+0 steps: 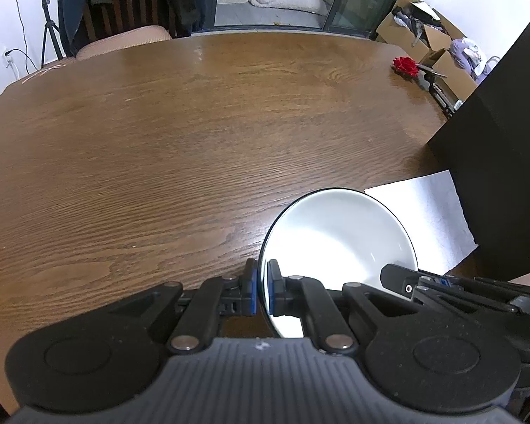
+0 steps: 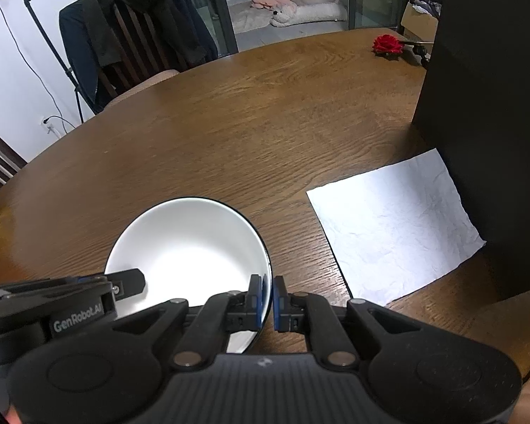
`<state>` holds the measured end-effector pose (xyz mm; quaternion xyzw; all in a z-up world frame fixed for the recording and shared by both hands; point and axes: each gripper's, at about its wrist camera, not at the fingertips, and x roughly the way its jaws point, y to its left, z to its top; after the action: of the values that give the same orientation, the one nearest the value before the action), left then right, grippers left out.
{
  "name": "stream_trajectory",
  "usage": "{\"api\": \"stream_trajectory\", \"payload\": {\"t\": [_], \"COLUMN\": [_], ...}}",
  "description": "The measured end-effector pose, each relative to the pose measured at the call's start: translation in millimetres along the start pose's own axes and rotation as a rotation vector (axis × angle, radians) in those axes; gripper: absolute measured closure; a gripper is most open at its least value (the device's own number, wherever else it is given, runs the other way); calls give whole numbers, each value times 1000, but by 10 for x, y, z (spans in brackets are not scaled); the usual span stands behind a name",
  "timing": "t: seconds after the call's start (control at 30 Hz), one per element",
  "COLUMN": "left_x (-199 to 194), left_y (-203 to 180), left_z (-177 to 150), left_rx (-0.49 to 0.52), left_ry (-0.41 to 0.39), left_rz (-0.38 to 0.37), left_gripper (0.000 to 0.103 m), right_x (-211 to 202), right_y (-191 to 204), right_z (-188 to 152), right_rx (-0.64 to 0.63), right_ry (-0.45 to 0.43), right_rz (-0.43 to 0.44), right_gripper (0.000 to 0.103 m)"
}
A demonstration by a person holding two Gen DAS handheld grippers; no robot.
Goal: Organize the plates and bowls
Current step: 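Lift the white bowl with both grippers and carry it toward the blue bowl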
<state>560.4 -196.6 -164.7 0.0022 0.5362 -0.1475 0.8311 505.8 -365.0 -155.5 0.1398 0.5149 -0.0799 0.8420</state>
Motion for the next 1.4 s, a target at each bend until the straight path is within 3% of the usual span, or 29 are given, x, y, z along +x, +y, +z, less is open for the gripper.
{"api": "stream_trajectory", "payload": {"t": [1.4], "left_x": [-1054], "left_y": [203], "left_z": [-688], "left_rx": [-82], "left_ry": [-123], "left_rz": [66], "left_gripper": [97], "right_x": [-845], "right_y": [427], "right_z": [-537], "right_rx": [-116], "right_ry": [-68], "right_rz": [72], "right_gripper": [97]}}
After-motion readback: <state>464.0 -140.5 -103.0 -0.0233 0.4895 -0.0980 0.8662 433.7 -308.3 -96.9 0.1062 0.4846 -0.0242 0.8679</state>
